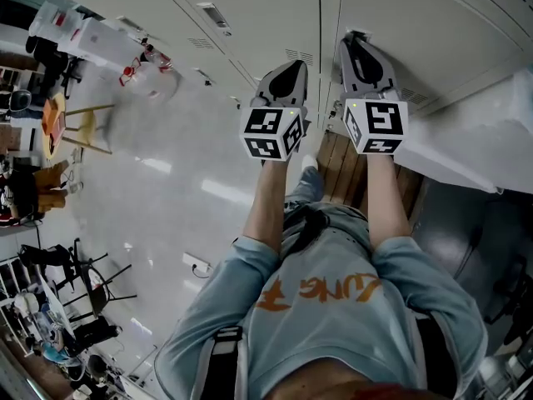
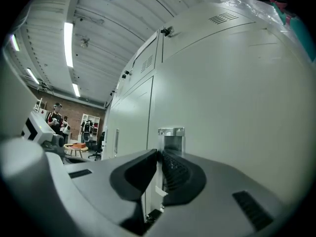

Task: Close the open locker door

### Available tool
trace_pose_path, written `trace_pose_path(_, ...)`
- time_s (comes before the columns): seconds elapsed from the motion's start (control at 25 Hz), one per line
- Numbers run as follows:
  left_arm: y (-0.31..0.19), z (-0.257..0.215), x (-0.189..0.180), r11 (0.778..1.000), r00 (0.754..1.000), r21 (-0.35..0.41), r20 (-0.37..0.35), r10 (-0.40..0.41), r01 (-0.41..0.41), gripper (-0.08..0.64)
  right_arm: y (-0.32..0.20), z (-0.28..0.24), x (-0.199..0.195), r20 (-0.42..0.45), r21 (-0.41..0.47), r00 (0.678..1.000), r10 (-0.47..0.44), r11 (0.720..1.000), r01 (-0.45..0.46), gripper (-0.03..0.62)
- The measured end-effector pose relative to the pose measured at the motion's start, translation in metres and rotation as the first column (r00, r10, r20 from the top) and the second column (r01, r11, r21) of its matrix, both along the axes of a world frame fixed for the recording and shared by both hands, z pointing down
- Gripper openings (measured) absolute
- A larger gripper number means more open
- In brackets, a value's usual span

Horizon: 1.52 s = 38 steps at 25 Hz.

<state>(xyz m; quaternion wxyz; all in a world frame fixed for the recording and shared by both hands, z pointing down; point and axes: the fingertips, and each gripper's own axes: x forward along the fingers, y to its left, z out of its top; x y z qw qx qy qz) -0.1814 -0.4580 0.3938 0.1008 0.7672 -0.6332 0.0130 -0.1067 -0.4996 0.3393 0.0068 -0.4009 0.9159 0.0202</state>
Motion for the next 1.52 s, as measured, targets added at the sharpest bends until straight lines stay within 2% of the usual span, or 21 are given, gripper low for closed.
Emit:
trace_pose_path(0.36, -0.011, -0.001, -0.001, 1.000, 1.000, 0.005, -0.005, 0.009, -0.009, 0.018, -0.016, 0.000, 0.000, -0.008, -0.018, 0.998, 0.070, 0.997, -0.070, 0.052)
trace_pose_path(0.6, -0.008, -0.006, -0.001, 1.000, 1.000, 0.022, -0.013, 0.005, -0.005, 0.018, -0.014, 0.004, -0.005, -0.010, -0.029, 0.999, 0.048, 0.998, -0.048, 0.055)
trace_pose_path(0.72, 0.001, -0.008, 0.000, 1.000, 1.000, 0.027, -0.022, -0.002, 0.003, 0.018, -0.007, 0.001, -0.007, -0.023, -0.023, 0.999, 0.026, 0.999, -0.026, 0.151)
trace_pose_path(0.92, 0.021, -0.008, 0.006, 1.000, 0.999, 0.028, -0.039, -0.006, 0.007, 0.018, 0.009, 0.002, 0.014, -0.015, -0.027, 0.999, 0.052, 0.998, -0.053, 0.164)
trace_pose_path(1.12, 0.039, -0.007, 0.018, 0.999, 0.999, 0.042, -0.055, 0.003, -0.001, 0.018, 0.034, 0.012, 0.035, 0.011, -0.043, 0.999, 0.036, 0.998, -0.036, 0.149)
trace_pose_path(1.24, 0.051, -0.006, 0.028, 0.999, 0.998, 0.046, -0.057, 0.005, -0.003, 0.018, 0.050, 0.019, 0.055, 0.017, -0.050, 0.999, 0.048, 0.998, -0.047, 0.064)
trace_pose_path(1.52, 0.081, -0.002, 0.054, 0.999, 1.000, 0.047, -0.018, -0.005, 0.005, 0.018, 0.083, 0.035, 0.109, 0.011, -0.079, 0.992, 0.123, 0.989, -0.122, 0.038)
